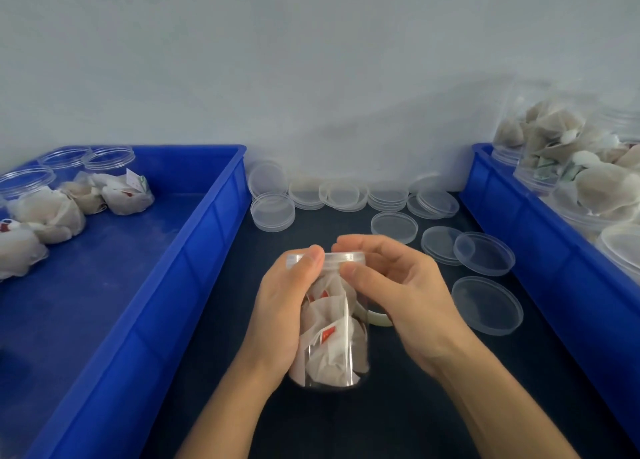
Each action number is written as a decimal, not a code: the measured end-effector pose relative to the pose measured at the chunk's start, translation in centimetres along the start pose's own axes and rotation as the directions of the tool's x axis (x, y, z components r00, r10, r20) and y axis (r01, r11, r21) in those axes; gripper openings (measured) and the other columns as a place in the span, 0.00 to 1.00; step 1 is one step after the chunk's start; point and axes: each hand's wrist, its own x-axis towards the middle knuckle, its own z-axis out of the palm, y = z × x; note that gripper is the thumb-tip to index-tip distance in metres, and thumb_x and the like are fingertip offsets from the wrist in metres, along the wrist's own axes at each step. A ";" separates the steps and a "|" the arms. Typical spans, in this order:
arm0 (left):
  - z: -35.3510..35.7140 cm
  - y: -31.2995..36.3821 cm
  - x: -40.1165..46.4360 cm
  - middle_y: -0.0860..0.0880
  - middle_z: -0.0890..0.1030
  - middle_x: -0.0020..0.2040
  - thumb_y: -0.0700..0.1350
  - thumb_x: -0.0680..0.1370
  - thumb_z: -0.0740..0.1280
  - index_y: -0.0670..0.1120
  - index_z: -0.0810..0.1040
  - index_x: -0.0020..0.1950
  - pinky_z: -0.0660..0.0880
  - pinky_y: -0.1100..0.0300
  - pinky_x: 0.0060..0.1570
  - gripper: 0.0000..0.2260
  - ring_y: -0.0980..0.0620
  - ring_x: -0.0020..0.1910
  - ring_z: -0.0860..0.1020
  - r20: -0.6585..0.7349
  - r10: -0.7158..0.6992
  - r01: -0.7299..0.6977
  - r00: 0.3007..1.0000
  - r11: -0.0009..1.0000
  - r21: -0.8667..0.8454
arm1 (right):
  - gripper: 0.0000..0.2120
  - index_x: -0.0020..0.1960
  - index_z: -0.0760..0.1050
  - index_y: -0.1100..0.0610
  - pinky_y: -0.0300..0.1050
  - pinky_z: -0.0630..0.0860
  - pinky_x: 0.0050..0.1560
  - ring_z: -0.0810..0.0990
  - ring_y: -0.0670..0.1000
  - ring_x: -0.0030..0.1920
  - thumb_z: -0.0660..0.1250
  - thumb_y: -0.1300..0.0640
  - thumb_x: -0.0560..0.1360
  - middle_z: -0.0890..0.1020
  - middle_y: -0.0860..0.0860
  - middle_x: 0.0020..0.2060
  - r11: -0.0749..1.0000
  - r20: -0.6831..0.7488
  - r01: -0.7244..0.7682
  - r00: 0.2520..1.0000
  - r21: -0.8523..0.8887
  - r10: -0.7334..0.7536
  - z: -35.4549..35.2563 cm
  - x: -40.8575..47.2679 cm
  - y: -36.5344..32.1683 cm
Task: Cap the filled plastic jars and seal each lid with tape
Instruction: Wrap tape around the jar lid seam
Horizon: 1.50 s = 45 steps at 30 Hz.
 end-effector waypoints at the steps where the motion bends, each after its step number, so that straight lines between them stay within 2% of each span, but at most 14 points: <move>1: 0.0 0.0 0.0 0.28 0.79 0.53 0.67 0.74 0.67 0.36 0.79 0.59 0.77 0.26 0.58 0.34 0.24 0.55 0.78 0.005 -0.010 0.010 1.000 1.000 0.011 | 0.15 0.60 0.85 0.53 0.39 0.81 0.49 0.88 0.52 0.51 0.75 0.56 0.73 0.89 0.54 0.52 1.000 -0.002 -0.006 1.000 0.008 0.006 -0.1 0.0 0.1; 3: 0.0 0.0 0.1 0.27 0.78 0.54 0.67 0.74 0.67 0.32 0.77 0.60 0.76 0.24 0.58 0.36 0.23 0.56 0.77 0.007 -0.020 0.020 1.000 1.000 0.022 | 0.14 0.60 0.86 0.52 0.47 0.81 0.55 0.88 0.54 0.53 0.73 0.56 0.75 0.89 0.54 0.53 1.000 0.006 -0.026 1.000 0.013 0.026 -0.4 0.1 0.3; 6: 0.2 -0.1 0.1 0.30 0.81 0.54 0.67 0.73 0.67 0.37 0.79 0.59 0.77 0.27 0.60 0.34 0.27 0.57 0.79 -0.015 -0.020 0.021 1.000 0.999 0.041 | 0.14 0.61 0.86 0.51 0.55 0.81 0.61 0.86 0.57 0.56 0.70 0.52 0.77 0.88 0.56 0.54 0.999 0.032 -0.036 0.999 0.025 0.035 -0.7 0.0 0.3; 10: -0.1 -0.6 0.3 0.41 0.85 0.54 0.69 0.73 0.67 0.45 0.81 0.62 0.82 0.37 0.60 0.31 0.40 0.55 0.85 0.015 -0.041 0.039 0.999 0.997 0.071 | 0.13 0.59 0.86 0.49 0.41 0.82 0.48 0.88 0.52 0.49 0.74 0.51 0.75 0.89 0.54 0.49 0.999 0.004 -0.010 1.000 -0.045 0.011 0.1 0.0 0.3; 17: -0.6 -1.1 0.3 0.43 0.85 0.59 0.68 0.71 0.68 0.48 0.79 0.67 0.80 0.38 0.64 0.33 0.44 0.60 0.85 0.061 -0.073 0.069 0.996 0.995 0.067 | 0.15 0.61 0.86 0.48 0.40 0.81 0.46 0.87 0.51 0.49 0.74 0.51 0.75 0.88 0.56 0.52 1.000 0.035 -0.029 0.999 0.009 0.029 -0.8 0.0 0.5; 19: -0.5 -1.2 0.4 0.43 0.85 0.59 0.68 0.70 0.69 0.48 0.80 0.67 0.81 0.39 0.63 0.32 0.43 0.59 0.85 0.048 -0.070 0.068 0.996 0.997 0.049 | 0.15 0.63 0.85 0.46 0.44 0.82 0.51 0.88 0.55 0.52 0.73 0.51 0.76 0.88 0.55 0.54 1.000 0.033 -0.023 0.999 0.001 0.022 -1.0 0.1 0.7; 22: -0.4 -1.3 0.4 0.41 0.85 0.59 0.67 0.71 0.70 0.47 0.79 0.66 0.82 0.41 0.62 0.32 0.41 0.60 0.84 0.049 -0.073 0.073 0.996 0.997 0.011 | 0.17 0.64 0.85 0.46 0.60 0.81 0.63 0.85 0.63 0.59 0.72 0.48 0.76 0.87 0.56 0.57 1.000 0.039 -0.028 0.999 0.011 0.028 -1.3 0.3 1.2; 25: -0.3 -1.3 0.3 0.40 0.84 0.59 0.62 0.76 0.69 0.44 0.79 0.66 0.83 0.48 0.59 0.27 0.40 0.60 0.84 0.057 -0.065 0.065 0.996 0.998 -0.004 | 0.20 0.63 0.85 0.44 0.51 0.83 0.53 0.87 0.56 0.55 0.74 0.43 0.72 0.88 0.54 0.55 1.000 0.037 -0.029 0.999 -0.005 0.029 -1.2 0.4 1.1; 28: -0.4 -1.5 0.2 0.40 0.85 0.58 0.60 0.78 0.66 0.43 0.79 0.67 0.83 0.51 0.57 0.25 0.41 0.59 0.85 0.070 -0.057 0.057 0.996 0.998 -0.010 | 0.19 0.61 0.85 0.45 0.42 0.82 0.46 0.88 0.53 0.50 0.74 0.44 0.71 0.88 0.55 0.52 1.000 0.041 -0.013 0.999 0.006 0.013 -1.1 0.4 1.2; 32: -0.2 -1.6 0.2 0.40 0.85 0.57 0.61 0.77 0.66 0.45 0.79 0.66 0.84 0.47 0.57 0.25 0.40 0.58 0.85 0.065 -0.057 0.058 0.996 0.998 -0.011 | 0.16 0.61 0.86 0.48 0.64 0.82 0.57 0.84 0.68 0.56 0.68 0.51 0.75 0.86 0.63 0.54 1.000 0.001 -0.010 1.000 0.014 0.010 -1.6 0.6 1.8; 34: 0.0 -1.5 0.2 0.39 0.84 0.57 0.61 0.77 0.66 0.45 0.79 0.65 0.83 0.48 0.57 0.24 0.39 0.58 0.84 0.058 -0.056 0.057 0.997 0.998 -0.015 | 0.16 0.61 0.86 0.50 0.66 0.80 0.61 0.85 0.68 0.56 0.66 0.51 0.77 0.85 0.66 0.54 0.999 0.010 -0.010 1.000 0.036 0.010 -1.7 0.5 1.7; 36: 0.1 -1.5 0.2 0.39 0.84 0.58 0.60 0.77 0.65 0.44 0.79 0.65 0.83 0.50 0.57 0.24 0.39 0.59 0.84 0.059 -0.045 0.046 0.997 0.999 -0.015 | 0.15 0.62 0.85 0.49 0.61 0.84 0.53 0.86 0.61 0.55 0.67 0.48 0.78 0.85 0.64 0.54 1.000 0.023 -0.005 1.000 -0.003 0.005 -1.6 0.4 1.4; 39: 0.0 -1.6 0.3 0.37 0.84 0.56 0.59 0.78 0.65 0.41 0.78 0.65 0.84 0.52 0.54 0.25 0.39 0.56 0.85 0.065 -0.018 0.021 0.998 0.999 -0.042 | 0.14 0.62 0.85 0.50 0.42 0.82 0.46 0.88 0.54 0.51 0.70 0.52 0.78 0.88 0.56 0.52 0.999 0.009 0.027 1.000 -0.041 -0.026 -1.2 0.3 1.1; 45: -0.1 -1.4 0.2 0.38 0.85 0.56 0.59 0.77 0.65 0.42 0.78 0.66 0.84 0.52 0.51 0.26 0.37 0.56 0.85 0.077 -0.012 0.018 0.997 0.998 -0.065 | 0.14 0.64 0.84 0.52 0.42 0.81 0.49 0.87 0.50 0.50 0.71 0.54 0.79 0.88 0.51 0.50 0.995 -0.026 0.046 0.998 -0.092 -0.049 -0.6 -0.3 0.4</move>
